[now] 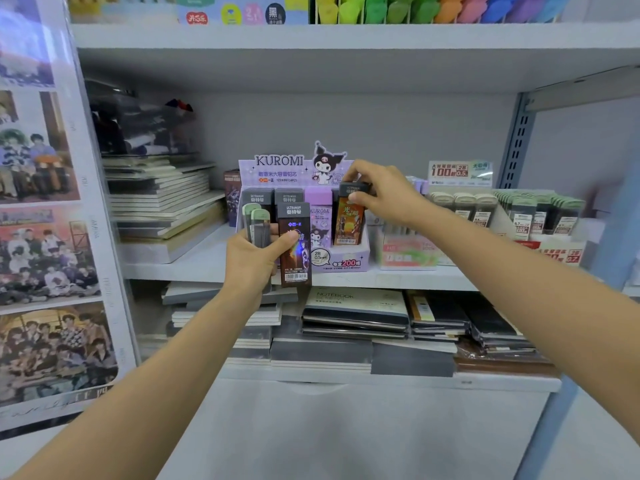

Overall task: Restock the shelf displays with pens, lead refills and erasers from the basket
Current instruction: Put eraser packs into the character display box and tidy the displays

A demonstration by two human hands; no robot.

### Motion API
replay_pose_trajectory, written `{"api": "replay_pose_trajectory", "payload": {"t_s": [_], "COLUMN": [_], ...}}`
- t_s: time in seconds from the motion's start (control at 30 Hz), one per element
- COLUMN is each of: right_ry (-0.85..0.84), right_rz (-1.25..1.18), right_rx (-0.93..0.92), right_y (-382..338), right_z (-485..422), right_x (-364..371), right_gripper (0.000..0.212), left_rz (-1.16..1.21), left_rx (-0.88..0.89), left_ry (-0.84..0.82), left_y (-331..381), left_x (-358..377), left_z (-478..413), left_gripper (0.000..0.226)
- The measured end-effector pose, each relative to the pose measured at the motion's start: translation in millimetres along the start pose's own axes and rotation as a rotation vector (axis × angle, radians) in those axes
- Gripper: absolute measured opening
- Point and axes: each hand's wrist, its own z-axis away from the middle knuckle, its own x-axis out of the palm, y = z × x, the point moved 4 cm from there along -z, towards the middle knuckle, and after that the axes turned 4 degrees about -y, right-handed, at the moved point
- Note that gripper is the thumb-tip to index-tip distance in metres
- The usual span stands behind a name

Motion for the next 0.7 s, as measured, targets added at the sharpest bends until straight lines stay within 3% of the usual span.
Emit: {"api": "replay_pose_trajectory", "payload": {"t_s": [0.13,0.27,0.4,0.6,0.7], "right_ry": [0.001,0.062,0.061,0.159,0.211], "right_rz": [-0.014,0.044,0.115,0.304,-0.008], "right_rx": [0.007,0.000,0.018,-0.068,-0.107], "right_y": [0.4,0.5,7.3,5.4,-7.6], "right_z": [-8.4,-10.6,-7.8,-0.1,10.9], "right_x": [-0.2,-0.2,7.5,11.1,5.9], "right_gripper": [0.022,0.036,0.026,0.030,0.032], "left_rz": [-0.004,0.006,0.022,0.024,0.026], "left_rx": [-0.005,-0.008,-0.010,-0.013,-0.022], "left_ry": [-0.007,-0.021,-0.016,-0.013,-0.027], "left_y": [-2.3,-3.2,-3.9,-3.3,-2.0], "left_x": [5.3,10.5,12.0,12.3,15.6], "left_z": [-1.7,-2.5,-3.7,-3.0,-2.1], "left_gripper": [0.016,0.016,0.016,0.018,0.019]}}
